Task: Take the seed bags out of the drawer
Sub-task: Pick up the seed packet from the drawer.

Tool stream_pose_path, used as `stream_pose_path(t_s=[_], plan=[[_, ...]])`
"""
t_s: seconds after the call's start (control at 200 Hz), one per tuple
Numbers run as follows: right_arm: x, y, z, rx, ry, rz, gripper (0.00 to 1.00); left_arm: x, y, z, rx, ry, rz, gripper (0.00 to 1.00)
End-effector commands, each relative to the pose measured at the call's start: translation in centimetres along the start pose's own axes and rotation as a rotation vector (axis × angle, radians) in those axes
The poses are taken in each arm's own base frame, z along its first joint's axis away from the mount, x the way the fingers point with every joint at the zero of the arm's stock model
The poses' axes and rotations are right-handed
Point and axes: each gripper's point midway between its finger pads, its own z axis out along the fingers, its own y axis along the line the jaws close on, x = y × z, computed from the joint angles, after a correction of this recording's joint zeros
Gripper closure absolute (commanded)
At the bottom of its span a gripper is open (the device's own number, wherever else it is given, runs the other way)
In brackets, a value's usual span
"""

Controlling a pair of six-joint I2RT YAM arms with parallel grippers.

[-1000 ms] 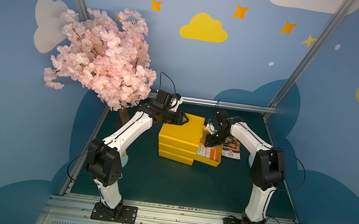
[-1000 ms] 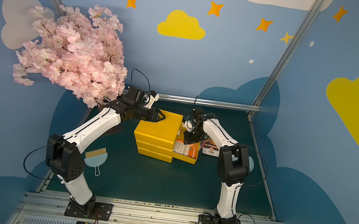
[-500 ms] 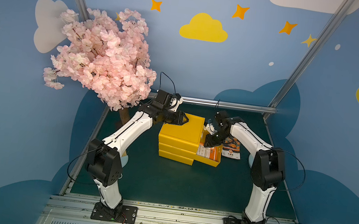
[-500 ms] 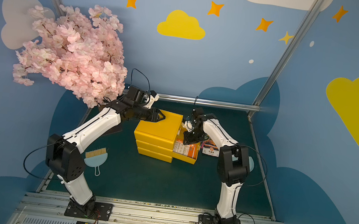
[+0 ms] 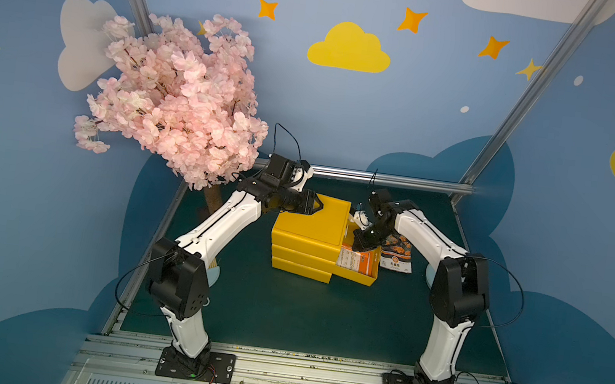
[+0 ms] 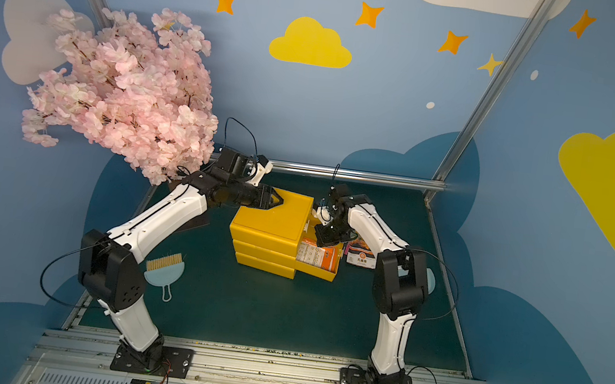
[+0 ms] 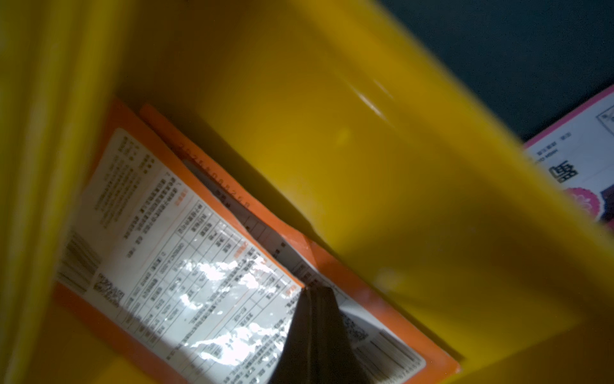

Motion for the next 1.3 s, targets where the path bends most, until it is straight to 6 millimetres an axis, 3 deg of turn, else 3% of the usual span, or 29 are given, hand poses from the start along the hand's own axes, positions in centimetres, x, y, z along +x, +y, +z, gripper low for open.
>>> stream_pose_path(t_s=[0.0, 0.225, 0.931, 1.292], plan=[[-0.6, 1.4, -3.5, 0.010, -0.063, -0.006, 1.00, 9.3, 5.8, 2.7, -0.188, 0.322, -0.171, 0.48], [-1.3, 1.2, -6.2, 0.078, -0.086, -0.019, 1.00, 9.2, 5.8, 2.8, -0.184, 0.321, -0.173, 0.48], [-0.4, -0.9, -9.9, 0.282, -0.098, -0.017, 1.00, 9.0, 5.7, 3.0, -0.182, 0.320, -0.172, 0.48], [0.6, -3.7, -13.0, 0.432, -0.121, 0.048, 1.00, 8.9, 5.7, 3.1, -0.178, 0.321, -0.173, 0.48]])
